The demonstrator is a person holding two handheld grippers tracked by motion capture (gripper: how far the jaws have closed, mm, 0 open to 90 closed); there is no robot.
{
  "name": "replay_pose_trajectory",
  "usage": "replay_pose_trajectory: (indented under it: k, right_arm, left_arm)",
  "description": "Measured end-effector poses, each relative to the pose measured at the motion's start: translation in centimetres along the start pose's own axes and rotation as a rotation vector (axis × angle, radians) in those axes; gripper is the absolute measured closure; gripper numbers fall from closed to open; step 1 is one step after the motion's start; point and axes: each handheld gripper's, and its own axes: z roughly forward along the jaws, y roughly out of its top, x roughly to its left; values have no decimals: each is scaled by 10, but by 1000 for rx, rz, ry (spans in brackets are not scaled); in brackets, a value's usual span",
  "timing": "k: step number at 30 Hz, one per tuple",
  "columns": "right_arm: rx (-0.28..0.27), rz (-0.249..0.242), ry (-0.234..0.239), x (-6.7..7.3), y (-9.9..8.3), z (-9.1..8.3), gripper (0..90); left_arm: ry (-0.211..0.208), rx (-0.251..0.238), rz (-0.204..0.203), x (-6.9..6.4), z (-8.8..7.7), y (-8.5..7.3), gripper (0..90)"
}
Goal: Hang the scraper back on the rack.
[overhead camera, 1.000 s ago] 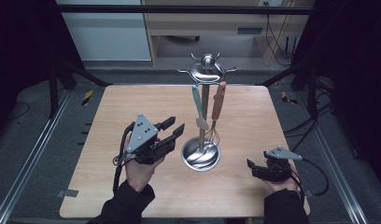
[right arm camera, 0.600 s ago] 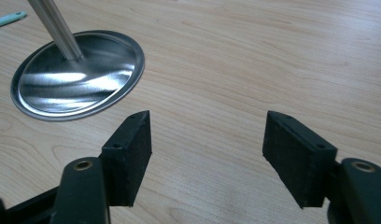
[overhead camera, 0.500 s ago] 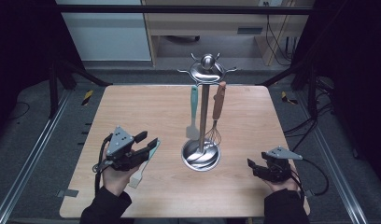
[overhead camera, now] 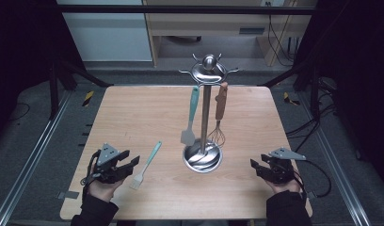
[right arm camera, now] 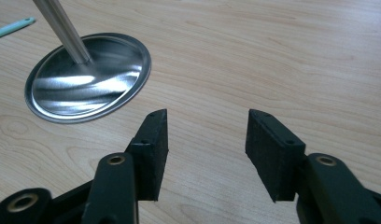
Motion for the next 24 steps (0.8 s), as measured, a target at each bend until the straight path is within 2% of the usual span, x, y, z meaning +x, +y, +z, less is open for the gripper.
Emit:
replay_pose_trajectory:
  k: [2, 5, 10, 18, 19, 24]
  right_arm:
    - [-20, -7, -2, 1, 1, -3, 532]
    - [-44, 7, 12, 4, 4, -7, 584]
    - [-83, -3, 40, 7, 11, -13, 689]
    - [-148, -16, 92, 16, 24, -24, 834]
    - [-161, -23, 105, 18, 28, -27, 892]
    - [-204, -37, 115, 24, 35, -34, 900]
  left_arm:
    - [6, 8, -4, 3, 2, -4, 510]
    - [14, 16, -12, 6, 4, -8, 508]
    - [20, 40, 1, 10, 9, -13, 507]
    - [30, 48, -24, 16, 11, -15, 504]
    - [30, 49, -25, 16, 11, -16, 504]
    - [33, 49, -38, 18, 12, -15, 501]
